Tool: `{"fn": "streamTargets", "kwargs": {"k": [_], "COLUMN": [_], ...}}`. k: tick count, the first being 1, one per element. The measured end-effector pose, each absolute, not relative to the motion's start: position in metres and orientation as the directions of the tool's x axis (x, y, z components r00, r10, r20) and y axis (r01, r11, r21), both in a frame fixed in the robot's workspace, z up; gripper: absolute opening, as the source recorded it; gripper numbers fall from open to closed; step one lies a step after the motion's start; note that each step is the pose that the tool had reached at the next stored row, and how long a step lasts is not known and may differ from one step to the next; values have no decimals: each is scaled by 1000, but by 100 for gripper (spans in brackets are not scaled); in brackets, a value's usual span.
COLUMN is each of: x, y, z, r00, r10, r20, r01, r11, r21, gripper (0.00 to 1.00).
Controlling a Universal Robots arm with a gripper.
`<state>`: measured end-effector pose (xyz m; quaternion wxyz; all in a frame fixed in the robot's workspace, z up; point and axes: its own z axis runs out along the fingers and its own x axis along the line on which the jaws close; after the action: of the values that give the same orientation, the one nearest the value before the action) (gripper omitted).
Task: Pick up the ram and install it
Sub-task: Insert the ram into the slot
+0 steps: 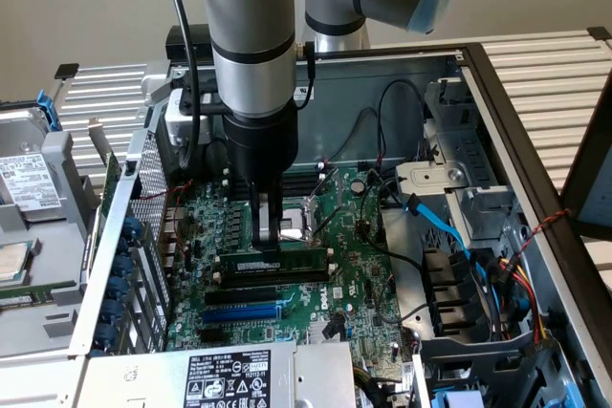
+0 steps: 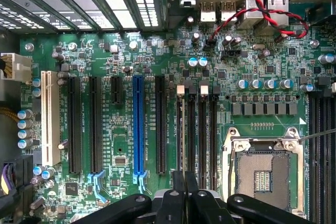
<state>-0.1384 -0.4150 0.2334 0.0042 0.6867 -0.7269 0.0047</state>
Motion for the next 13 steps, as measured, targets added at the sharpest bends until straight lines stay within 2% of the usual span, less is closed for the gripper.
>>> {"fn": "streamTargets", "kwargs": {"k": [13], "x": [-138], "y": [-415], "z": [231], "r00": [-57], "r10": [-998], "r20": [12], "r01": [-998], "r11": [57], "r21": [-2], "gripper": [12]}}
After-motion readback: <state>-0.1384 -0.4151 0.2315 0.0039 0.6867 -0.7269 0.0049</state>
